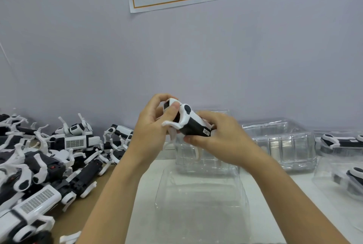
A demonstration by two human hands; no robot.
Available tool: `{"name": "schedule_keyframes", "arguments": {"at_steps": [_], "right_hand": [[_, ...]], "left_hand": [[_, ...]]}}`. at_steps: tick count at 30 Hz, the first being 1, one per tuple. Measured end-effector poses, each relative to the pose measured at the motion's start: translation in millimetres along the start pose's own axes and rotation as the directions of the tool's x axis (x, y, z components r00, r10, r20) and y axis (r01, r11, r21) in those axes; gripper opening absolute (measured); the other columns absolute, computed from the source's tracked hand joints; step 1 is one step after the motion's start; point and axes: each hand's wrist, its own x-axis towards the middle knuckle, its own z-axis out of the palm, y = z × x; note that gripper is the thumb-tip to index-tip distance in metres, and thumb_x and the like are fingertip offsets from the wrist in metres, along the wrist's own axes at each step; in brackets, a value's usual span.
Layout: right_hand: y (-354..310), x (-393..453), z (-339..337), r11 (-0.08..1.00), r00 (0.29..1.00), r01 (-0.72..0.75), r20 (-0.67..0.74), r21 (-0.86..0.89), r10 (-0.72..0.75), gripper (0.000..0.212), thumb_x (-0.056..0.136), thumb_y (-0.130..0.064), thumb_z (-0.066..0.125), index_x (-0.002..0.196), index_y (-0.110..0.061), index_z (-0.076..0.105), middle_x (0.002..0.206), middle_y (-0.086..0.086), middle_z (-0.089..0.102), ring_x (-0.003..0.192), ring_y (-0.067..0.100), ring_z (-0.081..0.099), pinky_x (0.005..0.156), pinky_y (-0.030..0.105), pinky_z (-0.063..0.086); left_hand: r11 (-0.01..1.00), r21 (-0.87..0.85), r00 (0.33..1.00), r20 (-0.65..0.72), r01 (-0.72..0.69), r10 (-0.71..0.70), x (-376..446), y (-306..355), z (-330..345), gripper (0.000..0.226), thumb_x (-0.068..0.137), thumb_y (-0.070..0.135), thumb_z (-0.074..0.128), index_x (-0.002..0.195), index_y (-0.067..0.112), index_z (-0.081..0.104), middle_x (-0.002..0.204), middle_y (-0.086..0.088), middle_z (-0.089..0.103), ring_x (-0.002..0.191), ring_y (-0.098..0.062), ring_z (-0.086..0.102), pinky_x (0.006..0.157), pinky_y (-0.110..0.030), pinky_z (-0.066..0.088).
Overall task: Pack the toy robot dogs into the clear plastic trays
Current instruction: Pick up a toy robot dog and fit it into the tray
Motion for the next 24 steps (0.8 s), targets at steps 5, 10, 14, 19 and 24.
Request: {"name": "schedule_keyframes", "arguments": {"at_steps": [5, 10, 14, 19, 24], "right_hand": [[-2, -1, 1, 0.995, 0.998, 0.059, 0.037, -0.080, -0.056, 0.022, 0.082, -0.040, 0.076, 0.094, -0.027, 0.062, 0.082, -0.010, 0.064, 0.073, 0.005, 0.058, 0.060, 0.018, 0.046], [-4, 1, 6, 0.995, 0.993, 0.079, 0.088, -0.067, -0.073, 0.034, 0.083, -0.037, 0.076, 0.110, -0.021, 0.062, 0.097, -0.008, 0.069, 0.091, 0.013, 0.065, 0.080, 0.039, 0.056], [2, 0, 4, 0.990, 0.991, 0.067, 0.126, -0.128, -0.051, 0.029, 0.084, -0.039, 0.076, 0.104, -0.021, 0.065, 0.092, -0.008, 0.069, 0.086, 0.015, 0.064, 0.078, 0.039, 0.054], [9, -1, -7, 0.967, 0.989, -0.011, 0.138, -0.253, 0.047, 0.031, 0.079, -0.051, 0.077, 0.102, -0.035, 0.063, 0.093, -0.016, 0.063, 0.083, 0.003, 0.058, 0.062, 0.017, 0.040], [11, -4, -5, 0.924, 0.939, -0.069, 0.289, -0.376, 0.188, 0.027, 0.075, -0.050, 0.080, 0.081, -0.032, 0.061, 0.078, -0.012, 0.057, 0.067, 0.006, 0.052, 0.057, 0.022, 0.036]], "left_hand": [[0.997, 0.077, 1.000, 0.006, -0.012, 0.011, 1, -8, -4, 0.015, 0.093, 0.034, 0.064, 0.096, 0.019, 0.064, 0.084, -0.001, 0.075, 0.070, -0.015, 0.071, 0.058, -0.022, 0.052], [0.993, 0.119, 0.999, 0.041, 0.002, -0.007, 0, -21, 3, 0.009, 0.092, 0.021, 0.070, 0.084, 0.024, 0.066, 0.098, 0.003, 0.072, 0.073, -0.018, 0.072, 0.062, -0.029, 0.055], [0.990, 0.110, 0.992, 0.084, 0.082, -0.092, -1, -30, -3, 0.021, 0.085, 0.043, 0.072, 0.094, 0.024, 0.071, 0.100, 0.002, 0.074, 0.099, -0.021, 0.070, 0.084, -0.040, 0.058], [0.953, 0.207, 0.975, -0.013, 0.220, -0.222, -5, -60, -17, 0.015, 0.099, 0.029, 0.059, 0.099, 0.020, 0.071, 0.091, 0.004, 0.076, 0.087, -0.005, 0.070, 0.077, -0.023, 0.049], [0.815, 0.425, 0.850, 0.170, 0.393, -0.498, -18, -96, -27, 0.020, 0.099, 0.011, 0.057, 0.109, 0.022, 0.071, 0.113, 0.003, 0.071, 0.107, -0.006, 0.062, 0.094, -0.022, 0.045]]}}
